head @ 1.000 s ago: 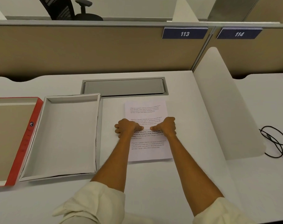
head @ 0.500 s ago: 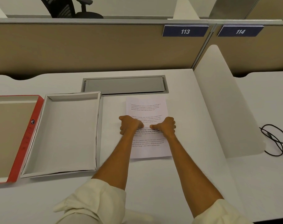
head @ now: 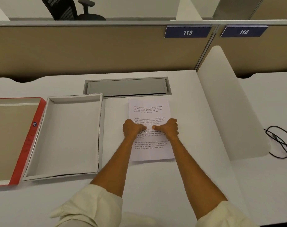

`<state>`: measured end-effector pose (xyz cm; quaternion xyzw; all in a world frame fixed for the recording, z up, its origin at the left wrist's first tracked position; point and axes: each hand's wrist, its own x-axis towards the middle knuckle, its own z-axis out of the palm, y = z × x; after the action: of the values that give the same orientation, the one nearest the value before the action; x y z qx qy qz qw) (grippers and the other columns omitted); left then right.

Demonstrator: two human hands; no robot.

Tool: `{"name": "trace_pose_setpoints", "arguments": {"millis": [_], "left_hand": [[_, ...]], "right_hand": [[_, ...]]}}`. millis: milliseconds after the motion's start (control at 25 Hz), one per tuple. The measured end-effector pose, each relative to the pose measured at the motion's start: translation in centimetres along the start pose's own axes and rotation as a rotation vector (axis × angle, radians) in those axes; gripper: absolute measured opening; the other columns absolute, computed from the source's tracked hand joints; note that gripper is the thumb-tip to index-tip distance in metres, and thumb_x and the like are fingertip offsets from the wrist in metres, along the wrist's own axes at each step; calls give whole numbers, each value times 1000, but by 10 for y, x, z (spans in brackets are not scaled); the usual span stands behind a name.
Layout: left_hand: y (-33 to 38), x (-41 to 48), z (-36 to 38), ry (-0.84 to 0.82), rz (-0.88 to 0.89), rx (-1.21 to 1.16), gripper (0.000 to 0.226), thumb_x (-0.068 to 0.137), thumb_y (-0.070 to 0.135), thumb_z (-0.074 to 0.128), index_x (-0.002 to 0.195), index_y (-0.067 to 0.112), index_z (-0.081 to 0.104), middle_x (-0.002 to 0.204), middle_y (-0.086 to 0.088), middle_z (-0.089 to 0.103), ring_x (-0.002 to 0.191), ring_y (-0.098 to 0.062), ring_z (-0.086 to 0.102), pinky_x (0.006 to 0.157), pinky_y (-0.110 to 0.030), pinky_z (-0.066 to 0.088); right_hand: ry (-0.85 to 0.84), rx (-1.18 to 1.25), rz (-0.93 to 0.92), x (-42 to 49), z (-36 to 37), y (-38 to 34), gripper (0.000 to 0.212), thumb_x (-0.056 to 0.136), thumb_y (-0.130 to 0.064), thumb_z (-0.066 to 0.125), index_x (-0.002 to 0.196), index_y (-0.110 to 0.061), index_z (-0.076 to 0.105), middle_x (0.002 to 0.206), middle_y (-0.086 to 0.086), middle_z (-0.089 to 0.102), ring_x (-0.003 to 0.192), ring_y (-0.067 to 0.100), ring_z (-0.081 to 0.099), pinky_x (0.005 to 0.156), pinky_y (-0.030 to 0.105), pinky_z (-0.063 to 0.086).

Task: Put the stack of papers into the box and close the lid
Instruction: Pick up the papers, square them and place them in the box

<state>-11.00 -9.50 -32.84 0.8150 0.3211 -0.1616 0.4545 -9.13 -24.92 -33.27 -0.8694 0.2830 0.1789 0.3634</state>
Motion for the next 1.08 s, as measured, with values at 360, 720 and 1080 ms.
{"name": "trace_pose_setpoints", "arguments": {"millis": [360,720,1080], "left_hand": [[-2,-6,2,68,19,7,58,69,32,86,114,8,58,118,-12,68,96,-30,71,71,-31,56],[-4,-15,-2,81,39,-33,54,70,28,85,113,9,59,116,-10,69,93,-28,71,59,-23,50],[-4,-24,-25,130,91,-86,54,73,29,83,115,9,55,119,-11,68,98,-28,70,73,-33,57]], "right_hand": [[48,-94,-73,-9,0,-4,90,60,-46,87,126,-3,44,126,15,53,117,31,56,97,44,51],[40,-78,-74,-21,-1,-7,78,62,-37,88,123,-3,51,125,16,58,114,33,60,93,44,54],[65,14,-120,-38,-2,-23,65,70,-33,84,118,-2,52,122,16,60,110,33,61,90,45,55]]}}
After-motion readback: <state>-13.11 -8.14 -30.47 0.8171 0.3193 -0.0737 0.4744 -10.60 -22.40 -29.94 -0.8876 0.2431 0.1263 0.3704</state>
